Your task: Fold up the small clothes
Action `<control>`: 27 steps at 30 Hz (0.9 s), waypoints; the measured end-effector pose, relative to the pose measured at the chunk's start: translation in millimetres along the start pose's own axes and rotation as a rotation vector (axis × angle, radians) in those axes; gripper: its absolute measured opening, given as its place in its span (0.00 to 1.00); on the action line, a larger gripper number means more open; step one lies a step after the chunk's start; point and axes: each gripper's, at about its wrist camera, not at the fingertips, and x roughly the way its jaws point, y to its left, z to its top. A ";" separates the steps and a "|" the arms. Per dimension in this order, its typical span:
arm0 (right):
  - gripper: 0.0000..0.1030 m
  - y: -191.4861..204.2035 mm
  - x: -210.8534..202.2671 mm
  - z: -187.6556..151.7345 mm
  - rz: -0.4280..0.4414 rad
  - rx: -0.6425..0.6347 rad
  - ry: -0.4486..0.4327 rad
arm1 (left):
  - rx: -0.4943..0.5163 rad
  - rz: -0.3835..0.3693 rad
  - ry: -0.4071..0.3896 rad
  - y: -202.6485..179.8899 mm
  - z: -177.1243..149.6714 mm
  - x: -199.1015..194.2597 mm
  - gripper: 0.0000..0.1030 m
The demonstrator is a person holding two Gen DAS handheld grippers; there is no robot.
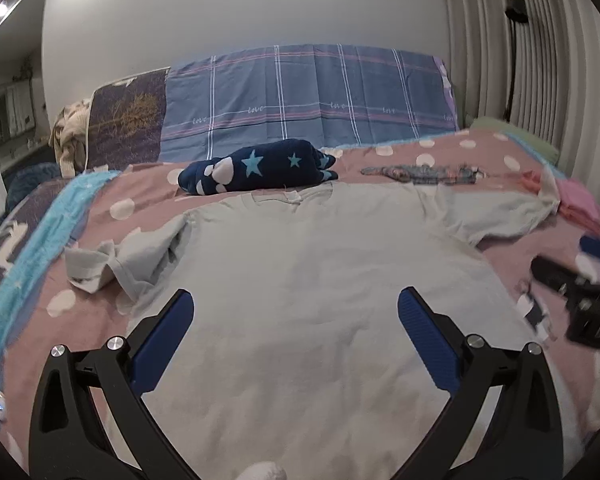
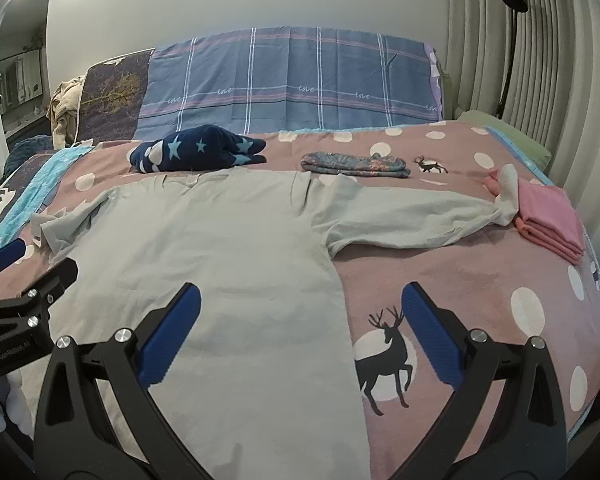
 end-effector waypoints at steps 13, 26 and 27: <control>0.98 -2.4 -5.0 0.6 0.004 0.028 -0.042 | -0.029 0.032 -0.006 1.5 -1.3 -5.5 0.94; 0.98 3.4 -7.5 -1.4 0.035 0.003 -0.034 | 0.004 0.037 -0.006 -1.3 -5.5 -5.4 0.98; 0.98 3.1 -7.1 -1.3 0.034 0.005 -0.031 | 0.003 0.036 -0.005 -1.2 -5.6 -5.3 0.98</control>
